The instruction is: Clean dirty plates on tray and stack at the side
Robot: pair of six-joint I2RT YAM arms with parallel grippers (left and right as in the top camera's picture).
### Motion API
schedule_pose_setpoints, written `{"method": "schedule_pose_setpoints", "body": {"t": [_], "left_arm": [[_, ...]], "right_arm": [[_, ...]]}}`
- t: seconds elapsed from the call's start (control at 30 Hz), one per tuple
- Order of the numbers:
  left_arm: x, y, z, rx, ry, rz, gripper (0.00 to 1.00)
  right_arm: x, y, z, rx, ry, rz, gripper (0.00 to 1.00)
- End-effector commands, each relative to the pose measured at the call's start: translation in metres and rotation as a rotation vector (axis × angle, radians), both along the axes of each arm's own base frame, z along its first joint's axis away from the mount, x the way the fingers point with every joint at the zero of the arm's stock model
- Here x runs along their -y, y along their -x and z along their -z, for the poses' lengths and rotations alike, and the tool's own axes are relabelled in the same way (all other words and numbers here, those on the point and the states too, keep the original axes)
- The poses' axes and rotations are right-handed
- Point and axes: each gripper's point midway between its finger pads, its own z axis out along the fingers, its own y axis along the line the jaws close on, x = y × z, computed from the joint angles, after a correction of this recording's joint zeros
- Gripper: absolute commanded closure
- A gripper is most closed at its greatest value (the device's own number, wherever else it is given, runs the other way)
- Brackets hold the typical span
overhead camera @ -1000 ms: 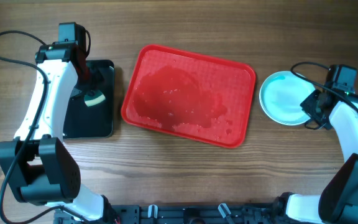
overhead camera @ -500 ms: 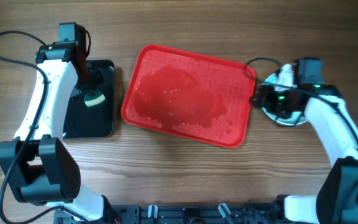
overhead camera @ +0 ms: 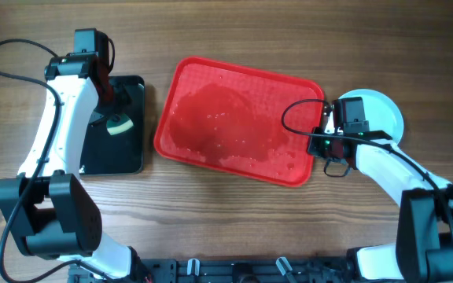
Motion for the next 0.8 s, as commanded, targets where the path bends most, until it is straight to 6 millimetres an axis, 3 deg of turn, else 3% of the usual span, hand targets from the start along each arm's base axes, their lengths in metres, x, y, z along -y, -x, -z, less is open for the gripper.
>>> {"method": "schedule_pose_setpoints", "body": {"t": [0.0,0.2,0.3,0.57,0.73,0.77], "left_arm": [[-0.001,0.002,0.005,-0.018,0.004,0.006,0.96],[-0.001,0.002,0.005,-0.017,0.004,0.007,0.96],[-0.001,0.002,0.005,-0.017,0.004,0.007,0.96],[-0.001,-0.001,0.005,-0.002,0.003,0.007,0.96],[-0.001,-0.001,0.005,-0.003,0.002,0.01,0.96],[-0.002,-0.001,0.005,-0.004,0.001,0.016,0.96]], "right_arm": [[-0.002,0.005,0.02,-0.044,0.001,-0.03,0.96],[-0.003,-0.012,0.021,0.038,0.031,-0.118,0.96],[0.008,-0.022,0.019,0.078,0.097,-0.101,0.96],[0.005,-0.061,-0.002,0.29,0.181,-0.256,0.96],[0.004,-0.063,-0.004,0.303,0.176,-0.263,0.95],[0.003,-0.064,-0.005,0.307,0.174,-0.263,0.9]]}}
